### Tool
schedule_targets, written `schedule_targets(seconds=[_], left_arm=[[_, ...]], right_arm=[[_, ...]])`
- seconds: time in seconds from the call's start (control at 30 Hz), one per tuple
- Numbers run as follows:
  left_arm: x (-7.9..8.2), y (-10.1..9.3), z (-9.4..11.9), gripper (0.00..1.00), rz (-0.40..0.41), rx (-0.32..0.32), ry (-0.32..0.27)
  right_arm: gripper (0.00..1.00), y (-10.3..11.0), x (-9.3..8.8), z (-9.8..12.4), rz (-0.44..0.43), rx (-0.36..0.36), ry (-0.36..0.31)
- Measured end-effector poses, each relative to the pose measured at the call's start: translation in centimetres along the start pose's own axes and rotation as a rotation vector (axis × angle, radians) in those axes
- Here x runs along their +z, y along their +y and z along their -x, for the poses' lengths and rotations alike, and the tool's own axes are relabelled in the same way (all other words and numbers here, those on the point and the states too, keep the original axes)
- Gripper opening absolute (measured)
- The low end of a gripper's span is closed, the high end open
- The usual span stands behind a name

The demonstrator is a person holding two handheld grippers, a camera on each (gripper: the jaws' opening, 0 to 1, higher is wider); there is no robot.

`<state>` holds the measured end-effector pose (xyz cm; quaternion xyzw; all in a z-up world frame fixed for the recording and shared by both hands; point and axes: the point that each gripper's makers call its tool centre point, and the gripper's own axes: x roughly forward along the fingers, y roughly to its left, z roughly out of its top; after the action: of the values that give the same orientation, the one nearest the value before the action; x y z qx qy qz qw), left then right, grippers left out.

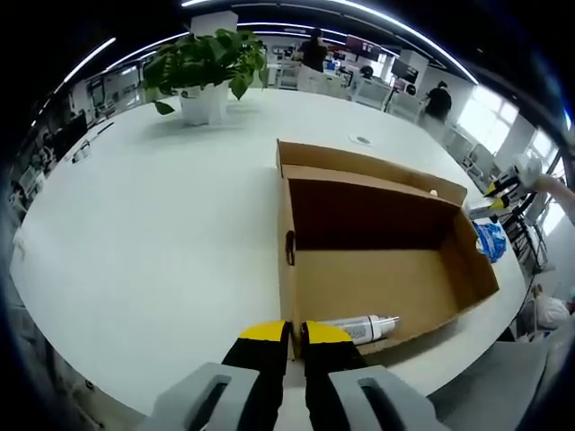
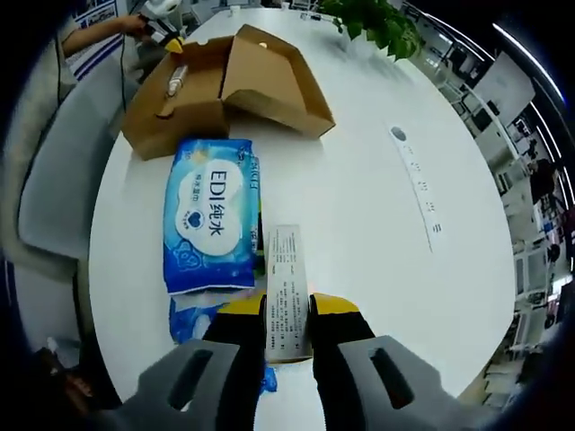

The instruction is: Operate the shoe box by opening the lid, removing the specified soft item, and placing it in the target area until the item is outside and the box remains undamaged.

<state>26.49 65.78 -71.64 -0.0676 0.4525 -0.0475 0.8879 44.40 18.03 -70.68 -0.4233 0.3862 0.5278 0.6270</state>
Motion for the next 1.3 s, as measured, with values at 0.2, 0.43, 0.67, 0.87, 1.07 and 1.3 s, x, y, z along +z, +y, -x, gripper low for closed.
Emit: schedule_targets(seconds=[0.2,0.43,0.67,0.87,1.07,1.3], left_arm=[[0.0,0.0,0.0,0.06,0.000,0.000,0.003],[0.0,0.0,-0.1,0.06,0.000,-0.001,0.002],[-0.1,-0.1,-0.1,0.06,-0.006,-0.001,0.003],[-0.1,-0.1,-0.1,0.06,-0.008,-0.001,0.003],[-0.1,-0.1,0.0,0.06,-0.008,-0.002,0.004],[0.0,-0.1,0.0,0.06,-0.014,-0.002,0.005]], right_arm=[[0.16,0.1,-1.8,-0.2,0.020,0.017,0.062],[0.16,0.4,-3.8,-0.4,0.047,0.028,0.125],[0.16,0.2,-5.6,-0.5,0.058,0.026,0.174],[0.17,0.1,-6.9,-0.5,0.056,0.019,0.203],[0.17,0.2,-7.8,-0.8,0.061,0.005,0.229],[0.17,0.0,-8.5,-1.2,0.081,-0.014,0.262]])
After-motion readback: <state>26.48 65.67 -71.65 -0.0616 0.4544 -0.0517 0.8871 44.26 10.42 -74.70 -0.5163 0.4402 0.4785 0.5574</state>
